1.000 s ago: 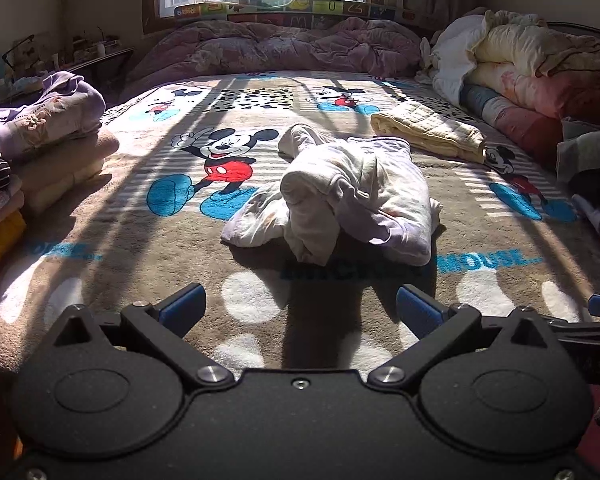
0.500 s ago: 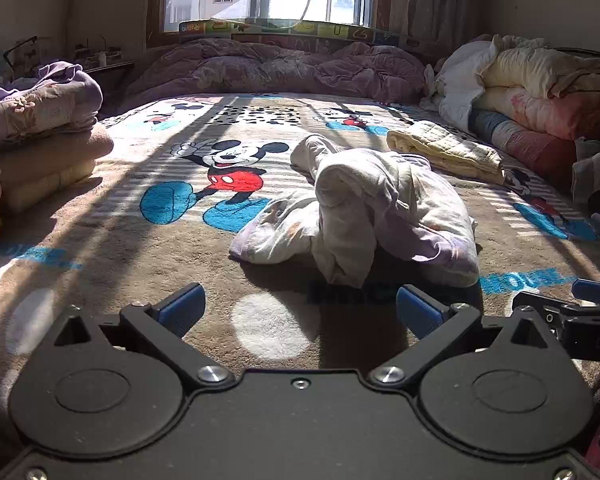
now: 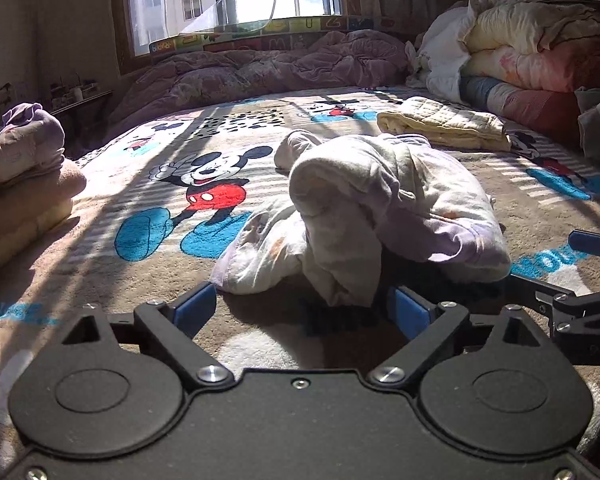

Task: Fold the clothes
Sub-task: 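Grasp the white floral shirt with the left gripper while the right gripper grasps it too, then lift the shirt up with both grippers to shake it open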

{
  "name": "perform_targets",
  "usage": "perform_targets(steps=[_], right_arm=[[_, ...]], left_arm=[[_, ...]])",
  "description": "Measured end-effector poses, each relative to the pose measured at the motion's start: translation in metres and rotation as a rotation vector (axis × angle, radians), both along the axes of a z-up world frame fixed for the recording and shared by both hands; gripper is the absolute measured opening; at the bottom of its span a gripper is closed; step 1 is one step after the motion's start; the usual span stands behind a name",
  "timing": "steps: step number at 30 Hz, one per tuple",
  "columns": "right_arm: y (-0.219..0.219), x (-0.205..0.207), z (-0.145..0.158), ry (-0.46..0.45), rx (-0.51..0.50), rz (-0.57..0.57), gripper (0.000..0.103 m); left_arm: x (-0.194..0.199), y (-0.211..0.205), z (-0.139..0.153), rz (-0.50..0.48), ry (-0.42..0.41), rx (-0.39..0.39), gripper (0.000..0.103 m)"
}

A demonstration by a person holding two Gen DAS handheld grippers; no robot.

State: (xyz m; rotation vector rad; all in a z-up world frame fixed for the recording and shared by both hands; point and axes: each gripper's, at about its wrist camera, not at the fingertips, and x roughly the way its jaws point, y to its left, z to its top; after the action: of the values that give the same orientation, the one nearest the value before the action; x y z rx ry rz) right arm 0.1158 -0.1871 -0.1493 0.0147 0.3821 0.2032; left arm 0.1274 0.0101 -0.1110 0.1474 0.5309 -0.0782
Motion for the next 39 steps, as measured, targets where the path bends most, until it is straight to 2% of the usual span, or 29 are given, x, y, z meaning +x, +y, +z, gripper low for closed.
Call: perform_targets(steps=[4,6,7,8,11,13,20,23,25,30,32,34,35,38,39], right_arm=[[0.013,0.013,-0.007,-0.022,-0.074,0.017,0.102],[0.021,0.015,-0.009,-0.026,-0.113,0.025,0.101],[0.022,0.016,-0.01,-0.022,-0.122,0.027,0.1],[0.023,0.018,-0.01,-0.016,-0.122,0.026,0.099],[0.023,0.022,-0.011,0.003,-0.122,0.023,0.087],[0.024,0.023,-0.011,0.014,-0.128,0.02,0.08],[0.04,0.009,-0.008,-0.038,-0.213,0.037,0.069],[0.046,0.004,-0.009,-0.035,-0.242,0.028,0.061],[0.046,0.0,-0.008,-0.033,-0.242,0.012,0.052],[0.038,-0.02,0.004,-0.074,-0.186,0.003,0.047],[0.041,-0.028,0.006,-0.094,-0.209,0.009,0.047],[0.047,-0.035,0.005,-0.11,-0.233,0.017,0.056],[0.052,-0.039,0.004,-0.124,-0.257,0.023,0.056],[0.056,-0.046,0.009,-0.122,-0.228,0.05,0.053],[0.057,-0.049,0.011,-0.127,-0.223,0.06,0.041]], left_arm=[[0.026,-0.006,0.004,-0.022,-0.021,0.029,0.066],[0.038,-0.009,0.005,-0.027,-0.03,0.043,0.045],[0.045,-0.01,0.005,-0.026,-0.022,0.05,0.038],[0.048,-0.011,0.005,-0.026,-0.015,0.054,0.025],[0.045,-0.012,0.011,-0.03,-0.027,0.035,0.014],[0.035,-0.014,0.019,-0.046,-0.056,0.039,0.012],[-0.012,-0.022,0.057,-0.135,-0.173,0.084,0.01],[-0.032,-0.024,0.074,-0.165,-0.224,0.122,0.01],[-0.044,-0.024,0.083,-0.176,-0.255,0.146,0.01],[-0.072,-0.019,0.099,-0.191,-0.297,0.147,0.01],[-0.083,-0.018,0.104,-0.198,-0.313,0.148,0.01],[-0.094,-0.017,0.109,-0.207,-0.327,0.151,0.01],[-0.099,-0.017,0.112,-0.211,-0.334,0.152,0.01],[-0.112,-0.015,0.121,-0.217,-0.361,0.155,0.01],[-0.116,-0.015,0.124,-0.219,-0.37,0.155,0.01]])
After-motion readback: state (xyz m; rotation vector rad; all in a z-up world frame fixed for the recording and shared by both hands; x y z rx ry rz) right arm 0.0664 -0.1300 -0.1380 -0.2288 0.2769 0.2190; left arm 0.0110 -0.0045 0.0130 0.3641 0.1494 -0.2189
